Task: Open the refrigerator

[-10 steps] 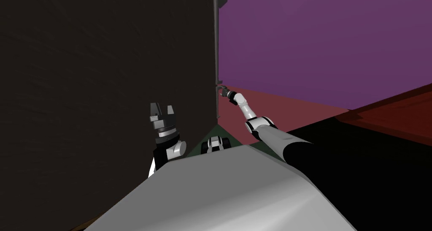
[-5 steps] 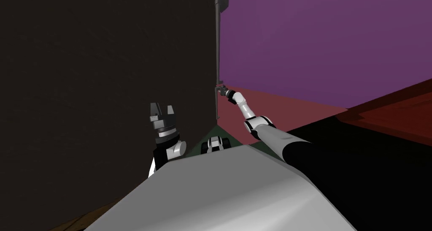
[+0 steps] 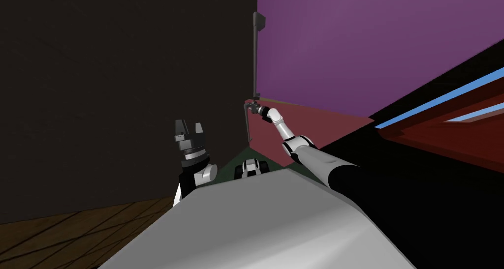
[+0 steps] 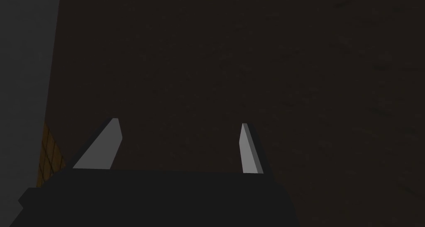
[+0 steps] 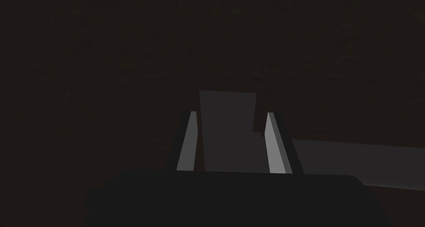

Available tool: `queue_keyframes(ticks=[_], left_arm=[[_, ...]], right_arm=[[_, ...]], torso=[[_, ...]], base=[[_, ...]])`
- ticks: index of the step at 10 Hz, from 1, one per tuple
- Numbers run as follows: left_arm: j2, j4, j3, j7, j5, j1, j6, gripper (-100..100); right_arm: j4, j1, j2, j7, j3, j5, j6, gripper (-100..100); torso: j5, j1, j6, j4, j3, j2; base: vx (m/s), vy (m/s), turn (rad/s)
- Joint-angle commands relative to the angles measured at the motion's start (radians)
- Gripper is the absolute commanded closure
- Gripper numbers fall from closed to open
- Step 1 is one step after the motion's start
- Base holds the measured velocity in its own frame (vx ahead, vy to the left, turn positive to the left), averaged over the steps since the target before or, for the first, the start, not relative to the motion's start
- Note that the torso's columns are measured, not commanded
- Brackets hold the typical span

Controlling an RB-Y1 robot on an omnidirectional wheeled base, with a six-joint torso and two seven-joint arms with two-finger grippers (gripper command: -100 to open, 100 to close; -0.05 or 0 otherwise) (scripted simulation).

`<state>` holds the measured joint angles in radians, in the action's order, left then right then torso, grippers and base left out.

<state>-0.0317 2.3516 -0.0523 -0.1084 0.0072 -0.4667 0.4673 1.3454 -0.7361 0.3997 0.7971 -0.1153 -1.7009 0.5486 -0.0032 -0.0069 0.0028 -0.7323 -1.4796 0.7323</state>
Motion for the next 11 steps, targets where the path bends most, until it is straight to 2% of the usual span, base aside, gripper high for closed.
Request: queue_keyframes(ticks=[1,2,3,4,7,8,10,11], left_arm=[[0.000,0.000,0.000,0.000,0.000,0.000,0.000,0],[0.000,0.000,0.000,0.000,0.000,0.000,0.000,0],[0.000,0.000,0.000,0.000,0.000,0.000,0.000,0],[0.000,0.000,0.000,0.000,0.000,0.000,0.000,0],[0.000,0.000,0.000,0.000,0.000,0.000,0.000,0],[0.000,0.000,0.000,0.000,0.000,0.000,0.000,0],[0.000,0.000,0.000,0.000,0.000,0.000,0.000,0],[0.000,0.000,0.000,0.000,0.000,0.000,0.000,0]], right_arm=[[0.025,0.004,-0.029,0.009,-0.028,0.016,0.034,100],[0.004,-0.008,-0.029,0.024,-0.018,0.021,0.021,100],[0.035,-0.008,-0.076,0.018,-0.070,0.021,0.041,100],[0.035,-0.008,-0.076,0.018,-0.070,0.021,0.041,100],[0.079,-0.008,-0.139,0.001,-0.142,0.017,0.065,100],[0.079,-0.008,-0.139,0.001,-0.142,0.017,0.065,100],[0.108,-0.009,-0.181,-0.010,-0.190,0.014,0.080,100],[0.108,-0.009,-0.181,-0.010,-0.190,0.014,0.080,100]], torso=[[0.001,0.004,-0.001,0.000,-0.001,-0.001],[0.002,0.005,-0.002,0.001,-0.001,-0.001],[0.002,0.005,0.000,-0.001,-0.003,-0.006],[0.002,0.003,-0.004,0.001,-0.002,-0.002],[0.004,0.000,0.000,-0.002,-0.001,0.000],[0.003,-0.005,-0.002,-0.002,-0.002,-0.002],[0.003,0.002,-0.002,0.003,-0.002,-0.003],[0.003,0.004,-0.001,0.004,-0.001,-0.003]], base=[[-0.189,-0.028,0.072],[-0.097,-0.016,0.040],[-0.118,-0.082,-0.062],[-0.120,-0.111,0.029],[-0.103,-0.097,-0.028],[-0.103,-0.070,0.017],[-0.101,-0.097,-0.020],[-0.078,-0.085,0.019]])
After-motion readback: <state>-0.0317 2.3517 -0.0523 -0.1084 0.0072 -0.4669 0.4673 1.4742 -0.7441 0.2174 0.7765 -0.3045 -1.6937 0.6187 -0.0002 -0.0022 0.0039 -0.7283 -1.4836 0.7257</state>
